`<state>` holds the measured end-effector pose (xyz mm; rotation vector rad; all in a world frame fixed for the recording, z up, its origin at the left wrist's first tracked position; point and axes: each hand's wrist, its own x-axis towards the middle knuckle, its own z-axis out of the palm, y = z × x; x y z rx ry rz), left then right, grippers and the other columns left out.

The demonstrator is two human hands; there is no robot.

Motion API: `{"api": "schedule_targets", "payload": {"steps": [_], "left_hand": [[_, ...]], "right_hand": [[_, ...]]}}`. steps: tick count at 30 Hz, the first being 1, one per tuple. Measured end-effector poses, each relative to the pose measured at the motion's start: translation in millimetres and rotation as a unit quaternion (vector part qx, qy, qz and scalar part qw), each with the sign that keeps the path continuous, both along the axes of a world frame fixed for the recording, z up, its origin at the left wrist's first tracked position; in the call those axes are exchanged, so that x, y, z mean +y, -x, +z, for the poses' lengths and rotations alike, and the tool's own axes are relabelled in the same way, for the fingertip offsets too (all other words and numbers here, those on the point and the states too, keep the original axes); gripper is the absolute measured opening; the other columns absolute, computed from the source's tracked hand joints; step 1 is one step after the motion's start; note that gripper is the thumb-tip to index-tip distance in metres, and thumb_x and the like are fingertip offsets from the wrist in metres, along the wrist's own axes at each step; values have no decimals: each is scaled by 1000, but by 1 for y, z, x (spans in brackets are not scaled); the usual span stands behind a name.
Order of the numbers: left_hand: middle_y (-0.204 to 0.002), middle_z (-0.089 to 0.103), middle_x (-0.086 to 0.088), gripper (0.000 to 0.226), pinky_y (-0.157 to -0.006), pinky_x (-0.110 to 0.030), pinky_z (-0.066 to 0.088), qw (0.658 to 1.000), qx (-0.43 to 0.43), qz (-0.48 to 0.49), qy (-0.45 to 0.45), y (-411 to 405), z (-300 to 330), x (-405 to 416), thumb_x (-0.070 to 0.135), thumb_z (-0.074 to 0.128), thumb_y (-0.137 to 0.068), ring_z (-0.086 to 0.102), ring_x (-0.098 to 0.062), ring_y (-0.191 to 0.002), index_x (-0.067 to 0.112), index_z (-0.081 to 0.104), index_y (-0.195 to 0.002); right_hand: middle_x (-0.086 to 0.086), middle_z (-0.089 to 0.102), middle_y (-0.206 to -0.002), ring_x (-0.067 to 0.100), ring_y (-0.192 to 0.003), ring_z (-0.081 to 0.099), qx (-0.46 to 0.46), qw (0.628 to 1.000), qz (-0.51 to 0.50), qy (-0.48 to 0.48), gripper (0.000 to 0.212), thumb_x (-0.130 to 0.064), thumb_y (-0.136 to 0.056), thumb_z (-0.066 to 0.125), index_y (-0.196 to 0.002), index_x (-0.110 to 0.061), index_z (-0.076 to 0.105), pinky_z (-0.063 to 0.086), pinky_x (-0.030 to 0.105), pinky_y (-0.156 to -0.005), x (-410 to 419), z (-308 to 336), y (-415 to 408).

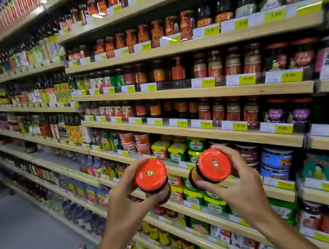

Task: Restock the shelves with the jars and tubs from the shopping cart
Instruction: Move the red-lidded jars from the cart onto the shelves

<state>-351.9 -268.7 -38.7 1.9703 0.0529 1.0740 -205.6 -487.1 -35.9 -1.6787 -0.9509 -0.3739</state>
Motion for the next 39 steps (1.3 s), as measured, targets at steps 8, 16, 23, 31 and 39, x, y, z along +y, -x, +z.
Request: {"api": "schedule_targets", "payload": {"steps": [8,16,23,31,39], "left_hand": [[-134,55,28,85,-93,-19,53,1000,-4,-5,-28,-98,21,72,21,92,-65,59,-1,-122,52,50,-133],[-140,52,19,80,-96,-24,54,998,-40,-30,-43,-177,21,133,27,87,-69,55,-11,-128,44,48,-136],[-140,52,18,82,-93,-24,55,992,-72,-106,-22,-235,29,190,20,87,-68,55,-9,-128,37,49,-138],[-137,54,23,79,-97,-31,54,976,-127,-172,-45,-276,50,247,22,87,-67,55,-10,-129,38,50,-135],[-135,52,30,82,-94,-27,55,960,-173,-213,-50,-304,51,283,27,87,-63,56,-5,-125,41,47,-134]], "right_hand": [[-29,58,-127,-7,-114,60,-2,1000,19,-25,84,-48,-61,93,-132,-55,48,56,16,-86,83,17,-96],[-35,51,-130,-7,-118,56,-24,998,-4,-54,82,-43,-63,92,-132,-52,49,54,12,-84,136,23,-156],[-31,53,-131,-2,-121,57,-85,991,-76,-75,83,-34,-64,94,-132,-46,48,51,11,-88,184,34,-184],[-21,57,-129,10,-120,60,-149,968,-162,-120,82,-26,-65,95,-129,-44,47,52,23,-95,236,51,-210],[-21,58,-129,0,-117,58,-132,961,-234,-70,80,-36,-66,93,-129,-49,46,48,16,-95,258,48,-238]]}}
